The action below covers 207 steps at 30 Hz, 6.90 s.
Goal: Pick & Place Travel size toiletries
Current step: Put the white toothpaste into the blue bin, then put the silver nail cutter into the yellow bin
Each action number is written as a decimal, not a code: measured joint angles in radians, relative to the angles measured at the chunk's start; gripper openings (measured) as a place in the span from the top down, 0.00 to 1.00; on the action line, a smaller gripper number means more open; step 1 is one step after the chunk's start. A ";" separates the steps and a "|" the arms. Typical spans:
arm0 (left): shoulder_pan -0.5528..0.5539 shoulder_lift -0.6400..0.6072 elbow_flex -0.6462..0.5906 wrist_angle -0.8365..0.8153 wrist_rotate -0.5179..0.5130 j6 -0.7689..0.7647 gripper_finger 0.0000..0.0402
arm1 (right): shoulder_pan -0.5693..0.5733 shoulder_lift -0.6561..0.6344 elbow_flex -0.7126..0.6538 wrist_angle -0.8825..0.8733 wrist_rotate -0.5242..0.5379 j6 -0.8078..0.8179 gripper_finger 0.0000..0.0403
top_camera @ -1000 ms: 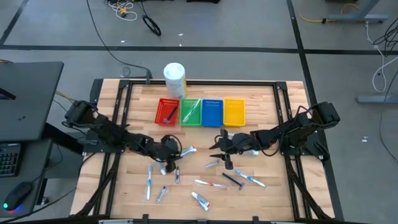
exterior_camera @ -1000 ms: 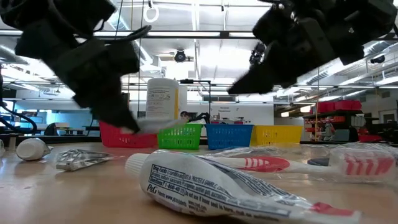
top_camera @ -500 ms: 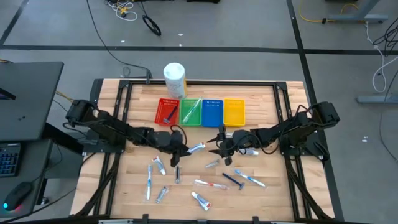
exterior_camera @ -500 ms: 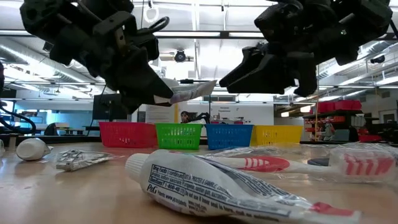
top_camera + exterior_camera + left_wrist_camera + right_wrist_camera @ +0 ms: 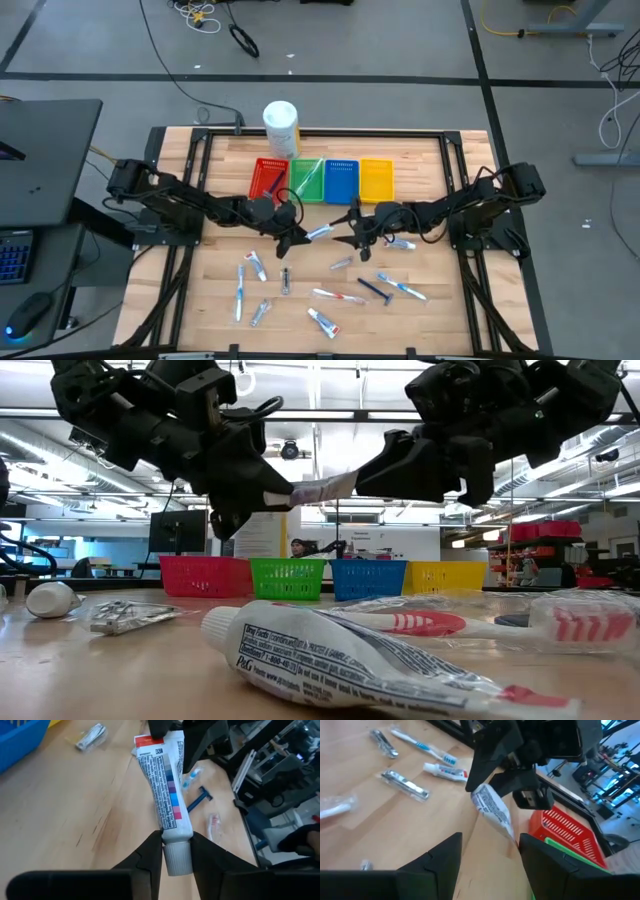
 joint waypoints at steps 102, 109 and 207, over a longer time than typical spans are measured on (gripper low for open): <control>0.040 0.000 0.067 -0.089 -0.298 0.197 0.55 | -0.299 0.084 0.309 -0.868 0.315 0.351 0.84; 0.040 0.000 0.067 -0.109 -0.301 0.227 0.55 | -0.290 0.030 0.394 -1.082 0.295 0.397 0.73; 0.040 0.000 0.067 -0.110 -0.312 0.266 0.54 | -0.275 -0.070 0.069 -1.074 0.124 0.370 0.87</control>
